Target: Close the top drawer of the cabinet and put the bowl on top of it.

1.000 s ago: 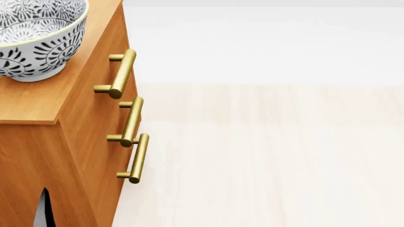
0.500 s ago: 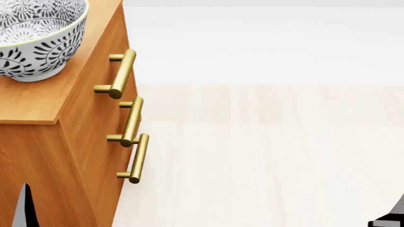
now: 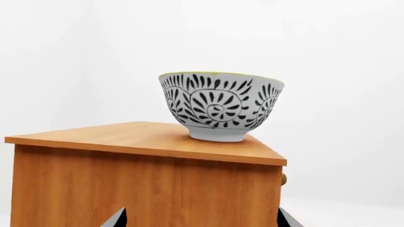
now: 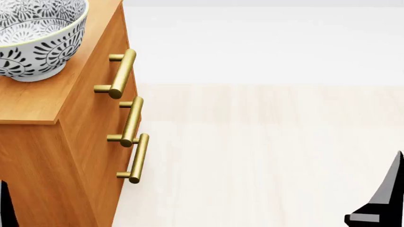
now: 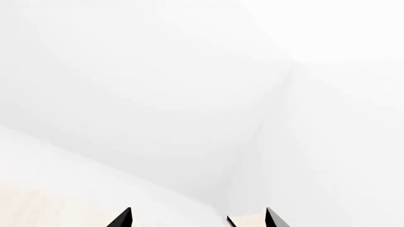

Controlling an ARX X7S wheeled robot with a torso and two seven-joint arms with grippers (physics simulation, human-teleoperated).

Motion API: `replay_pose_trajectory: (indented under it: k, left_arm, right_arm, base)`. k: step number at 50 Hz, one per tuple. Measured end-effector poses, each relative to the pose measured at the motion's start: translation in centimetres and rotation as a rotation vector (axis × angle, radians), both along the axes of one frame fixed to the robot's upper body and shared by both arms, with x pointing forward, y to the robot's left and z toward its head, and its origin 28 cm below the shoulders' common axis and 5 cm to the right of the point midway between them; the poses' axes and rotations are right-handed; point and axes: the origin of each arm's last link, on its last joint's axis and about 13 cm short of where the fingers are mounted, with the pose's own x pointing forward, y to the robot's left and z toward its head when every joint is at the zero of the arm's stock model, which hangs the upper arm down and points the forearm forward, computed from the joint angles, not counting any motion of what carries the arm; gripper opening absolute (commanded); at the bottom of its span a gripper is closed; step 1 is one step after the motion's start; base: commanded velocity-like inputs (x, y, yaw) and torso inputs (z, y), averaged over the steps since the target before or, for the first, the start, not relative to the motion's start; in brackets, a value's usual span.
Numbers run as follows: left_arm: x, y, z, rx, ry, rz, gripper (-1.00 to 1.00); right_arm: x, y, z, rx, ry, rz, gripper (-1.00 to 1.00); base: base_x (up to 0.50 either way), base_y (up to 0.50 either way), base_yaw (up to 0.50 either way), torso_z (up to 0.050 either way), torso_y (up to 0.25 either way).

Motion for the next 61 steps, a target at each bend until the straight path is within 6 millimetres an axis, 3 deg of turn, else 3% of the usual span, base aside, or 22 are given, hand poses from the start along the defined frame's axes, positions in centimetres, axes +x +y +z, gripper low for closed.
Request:
replay_pose_trajectory:
  k: [26,61]
  left_arm:
    - [-1.4,0.2,1.3,-0.016,-0.062,0.004,1.0]
    - [-3.4,0.3,2.7,-0.022,-0.137,0.002,1.0]
  right_arm:
    - [-0.8,1.0,1.3,-0.021,-0.064,0.034,1.0]
    - [-0.7,1.2,1.6,-0.03,-0.121,0.077,1.0]
  base:
    - [0.0,0.0,0.0,0.0,0.0]
    - [0.0,0.0,0.0,0.0,0.0]
